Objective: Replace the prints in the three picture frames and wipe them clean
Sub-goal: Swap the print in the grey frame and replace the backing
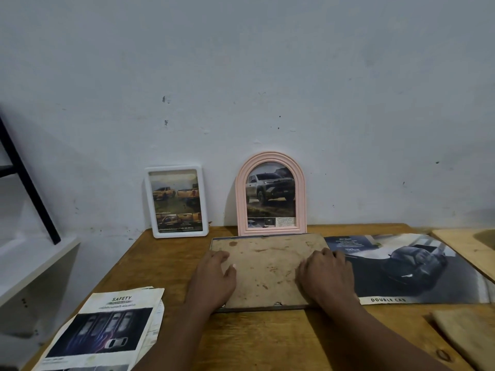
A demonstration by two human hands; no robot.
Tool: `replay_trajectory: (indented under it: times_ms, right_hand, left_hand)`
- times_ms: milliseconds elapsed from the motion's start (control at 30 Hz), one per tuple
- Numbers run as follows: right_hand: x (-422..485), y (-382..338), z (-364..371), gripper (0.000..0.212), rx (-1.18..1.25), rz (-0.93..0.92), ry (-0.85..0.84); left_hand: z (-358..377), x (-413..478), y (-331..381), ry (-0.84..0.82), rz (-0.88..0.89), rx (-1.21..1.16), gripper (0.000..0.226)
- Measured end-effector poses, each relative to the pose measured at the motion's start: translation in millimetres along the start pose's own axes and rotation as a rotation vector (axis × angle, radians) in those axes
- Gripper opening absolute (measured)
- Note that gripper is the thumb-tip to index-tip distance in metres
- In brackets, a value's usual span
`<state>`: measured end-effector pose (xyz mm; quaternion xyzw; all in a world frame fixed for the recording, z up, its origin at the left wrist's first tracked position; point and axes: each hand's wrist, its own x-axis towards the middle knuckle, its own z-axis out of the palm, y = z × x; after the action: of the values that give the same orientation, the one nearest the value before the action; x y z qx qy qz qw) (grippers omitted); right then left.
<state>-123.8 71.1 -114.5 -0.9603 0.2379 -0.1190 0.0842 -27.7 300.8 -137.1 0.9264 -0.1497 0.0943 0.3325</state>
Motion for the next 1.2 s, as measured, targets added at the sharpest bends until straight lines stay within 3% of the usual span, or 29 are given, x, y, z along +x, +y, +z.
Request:
replay_trajectory:
  times_ms: [67, 200, 267, 533, 733, 867, 1000, 1200]
  right_hand:
    - [2.2, -1.6, -3.8, 0.057, 0.009, -0.014, -0.081]
    - [-3.2, 2.1, -12.1, 0.119, 0.036, -0.308, -0.412]
    - [-4.1, 8.2, -11.3, 0.129, -0.001, -0.397, -0.499]
    - [-9.7, 10.1, -4.2, 0.116, 0.018, -0.367, -0.375]
    - [-6.5, 6.2, -5.8, 0.113, 0.093, -0.367, -0.418]
    - [-0.5, 9.5, -13.6, 0.090, 0.211, -0.357, -0.459]
    - [-5.8, 5.6, -10.7, 0.076, 0.194, -0.339, -0.370]
    - [-21.6, 4.1, -3.6, 0.084, 0.184, -0.255, -0.169]
  left_hand:
    - [1.3, 0.6, 1.0, 0.003, 0.000, 0.044, 0.035]
    - [1.1, 4.9, 1.8, 0.034, -0.032, 0.051, 0.033]
    - [0.3, 4.5, 0.9, 0.032, -0.016, 0.027, 0.034]
    - [-3.8, -1.8, 2.4, 0.010, 0.014, -0.103, 0.040]
    - [-1.4, -4.1, 1.0, -0.097, 0.055, 0.037, 0.057]
    - [-0.5, -3.0, -0.5, -0.132, 0.073, 0.128, 0.068]
    - [-1.8, -2.7, 0.9, -0.180, 0.078, 0.158, 0.076]
    - [-4.1, -3.2, 3.1, -0.266, 0.072, 0.239, 0.080]
